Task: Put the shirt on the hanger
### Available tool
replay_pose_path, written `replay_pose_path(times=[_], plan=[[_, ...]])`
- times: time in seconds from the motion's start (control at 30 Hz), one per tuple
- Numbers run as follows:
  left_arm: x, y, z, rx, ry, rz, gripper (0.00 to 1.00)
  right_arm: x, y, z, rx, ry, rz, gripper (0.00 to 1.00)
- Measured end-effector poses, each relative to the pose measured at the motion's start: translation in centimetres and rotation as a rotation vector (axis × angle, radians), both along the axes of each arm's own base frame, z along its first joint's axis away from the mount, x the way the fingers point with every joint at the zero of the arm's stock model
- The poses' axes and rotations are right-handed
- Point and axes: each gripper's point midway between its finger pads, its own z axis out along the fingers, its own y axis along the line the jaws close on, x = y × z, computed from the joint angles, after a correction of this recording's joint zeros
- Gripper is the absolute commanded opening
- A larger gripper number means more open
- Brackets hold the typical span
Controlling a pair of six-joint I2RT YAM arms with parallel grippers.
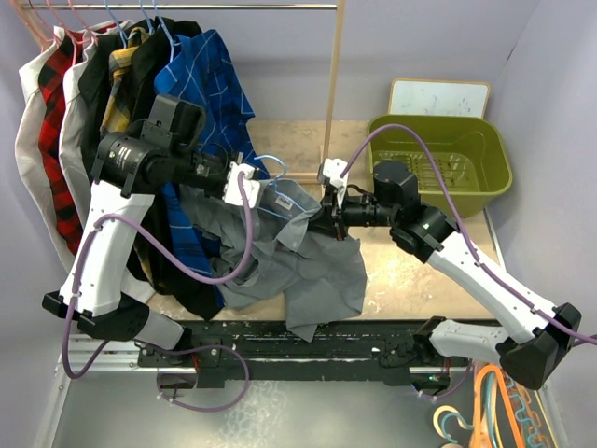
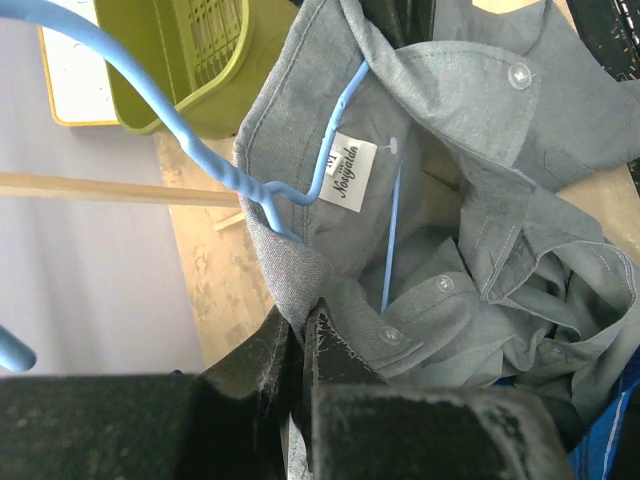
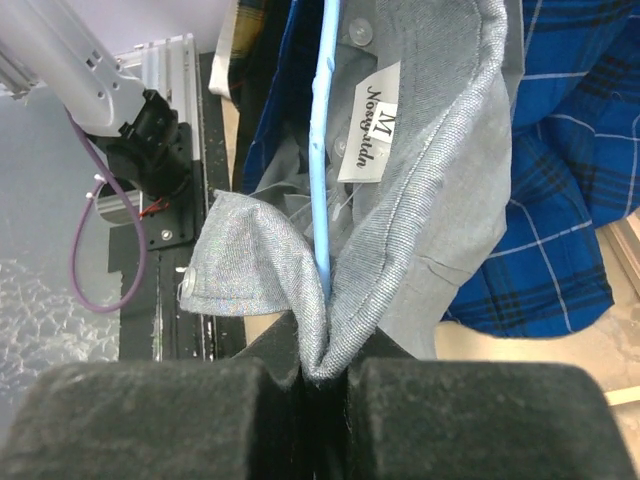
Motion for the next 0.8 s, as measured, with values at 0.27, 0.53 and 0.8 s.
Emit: replay_pose_path(times=[0.27, 0.53, 0.8], plan=[[0.2, -0.2, -0.6, 0.005, 0.007, -0.003, 0.0, 0.4, -0.1, -0.2, -0.006, 0.011, -0.025, 0.01], [0.7, -0.3, -0.8, 0.012, 0.003, 0.012, 0.0, 0.9, 0.5, -0.3, -0.016, 0.039, -0.032, 0.09], [0.7, -0.3, -1.0, 0.018, 0.006, 0.017, 0.0, 0.3, 1.3, -0.1, -0.012, 0.051, -0.012, 0.08]])
